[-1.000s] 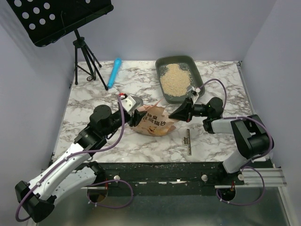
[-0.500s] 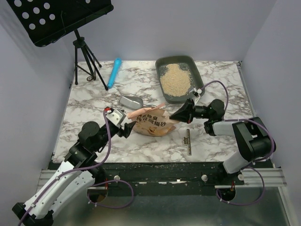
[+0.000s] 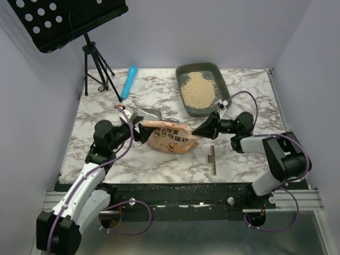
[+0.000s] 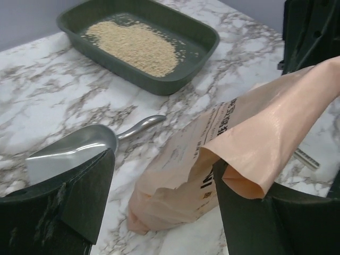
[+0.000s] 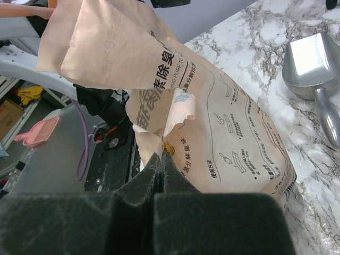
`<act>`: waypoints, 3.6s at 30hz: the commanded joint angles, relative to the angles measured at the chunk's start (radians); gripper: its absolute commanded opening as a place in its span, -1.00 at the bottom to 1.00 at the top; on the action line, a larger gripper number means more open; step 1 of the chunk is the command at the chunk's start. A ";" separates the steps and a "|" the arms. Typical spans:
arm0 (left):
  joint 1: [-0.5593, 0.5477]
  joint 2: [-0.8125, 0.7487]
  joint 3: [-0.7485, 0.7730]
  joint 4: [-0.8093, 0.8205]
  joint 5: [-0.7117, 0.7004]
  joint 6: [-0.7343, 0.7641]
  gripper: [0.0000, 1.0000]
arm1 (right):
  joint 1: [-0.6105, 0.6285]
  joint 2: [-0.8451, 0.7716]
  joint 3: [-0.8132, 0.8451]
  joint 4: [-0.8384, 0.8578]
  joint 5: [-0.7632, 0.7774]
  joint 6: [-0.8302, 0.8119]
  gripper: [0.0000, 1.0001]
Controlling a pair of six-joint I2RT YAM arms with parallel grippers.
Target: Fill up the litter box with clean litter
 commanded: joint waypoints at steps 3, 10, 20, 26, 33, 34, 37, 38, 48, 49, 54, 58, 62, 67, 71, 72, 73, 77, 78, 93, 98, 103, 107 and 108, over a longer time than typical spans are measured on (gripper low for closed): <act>0.047 0.230 -0.012 0.471 0.445 -0.281 0.59 | -0.004 0.014 0.018 0.386 -0.053 -0.002 -0.99; 0.047 0.360 -0.018 0.596 0.521 -0.329 0.49 | -0.004 0.017 0.015 0.384 -0.042 0.005 -0.99; 0.047 0.384 -0.007 0.530 0.475 -0.270 -1.00 | -0.021 0.024 0.014 0.384 -0.036 0.036 -0.99; 0.047 0.274 -0.067 0.568 0.335 -0.305 -1.00 | -0.032 0.011 0.003 0.384 -0.041 0.033 -0.40; 0.045 0.160 -0.093 0.519 0.248 -0.310 -1.00 | -0.032 0.057 0.037 0.384 -0.050 0.038 0.12; 0.044 0.159 -0.093 0.521 0.242 -0.312 -1.00 | -0.032 0.068 0.047 0.387 -0.053 0.044 0.14; 0.039 0.169 -0.087 0.515 0.240 -0.310 -1.00 | -0.032 0.086 0.060 0.386 -0.050 0.033 0.17; 0.036 0.175 -0.084 0.516 0.243 -0.312 -1.00 | -0.031 0.091 0.064 0.386 -0.050 0.033 0.17; 0.033 0.185 -0.078 0.508 0.228 -0.313 -1.00 | -0.018 0.105 0.098 0.386 -0.055 0.033 -0.12; 0.033 0.183 -0.078 0.507 0.223 -0.313 -1.00 | -0.018 0.109 0.100 0.386 -0.053 0.039 -0.15; 0.032 0.182 -0.076 0.502 0.234 -0.330 -1.00 | -0.011 0.134 0.103 0.386 -0.042 0.056 -0.38; 0.029 0.157 -0.056 0.417 0.232 -0.342 -1.00 | -0.011 0.140 0.094 0.384 0.016 0.125 -0.99; 0.030 0.133 0.000 0.216 0.260 -0.380 -1.00 | -0.011 0.123 0.058 0.384 0.068 0.266 -0.99; 0.032 0.096 0.123 -0.088 0.311 -0.477 -1.00 | -0.011 0.059 0.003 0.384 0.103 0.476 -0.99; 0.035 0.033 0.157 -0.281 0.311 -0.528 -1.00 | -0.014 0.018 -0.037 0.336 0.119 0.625 -0.99; 0.035 0.012 0.148 -0.300 0.320 -0.554 -1.00 | -0.015 0.004 -0.046 0.275 0.119 0.648 -0.99; 0.036 -0.004 0.139 -0.317 0.327 -0.575 -1.00 | -0.017 -0.012 -0.055 0.225 0.120 0.659 -0.99; 0.041 -0.094 0.074 -0.373 0.350 -0.650 -1.00 | -0.024 -0.123 -0.066 -0.087 0.081 0.599 -0.99; 0.042 -0.123 0.054 -0.389 0.352 -0.666 -1.00 | -0.024 -0.159 -0.062 -0.194 0.074 0.549 -0.99; 0.050 -0.386 -0.183 -0.429 0.492 -1.098 -1.00 | -0.023 -0.473 -0.170 -0.950 0.045 0.415 -0.99; 0.048 -0.387 -0.211 -0.504 0.544 -1.114 -1.00 | -0.023 -0.521 -0.230 -1.022 -0.005 0.471 -0.99; 0.038 -0.338 -0.216 -0.582 0.585 -1.108 -1.00 | -0.023 -0.506 -0.267 -1.063 -0.047 0.483 -0.99; 0.024 -0.335 -0.246 -0.585 0.622 -1.138 -1.00 | -0.024 -0.489 -0.275 -1.119 -0.059 0.440 -0.99; 0.022 -0.341 -0.260 -0.587 0.625 -1.144 -1.00 | -0.024 -0.483 -0.276 -1.130 -0.059 0.430 -0.99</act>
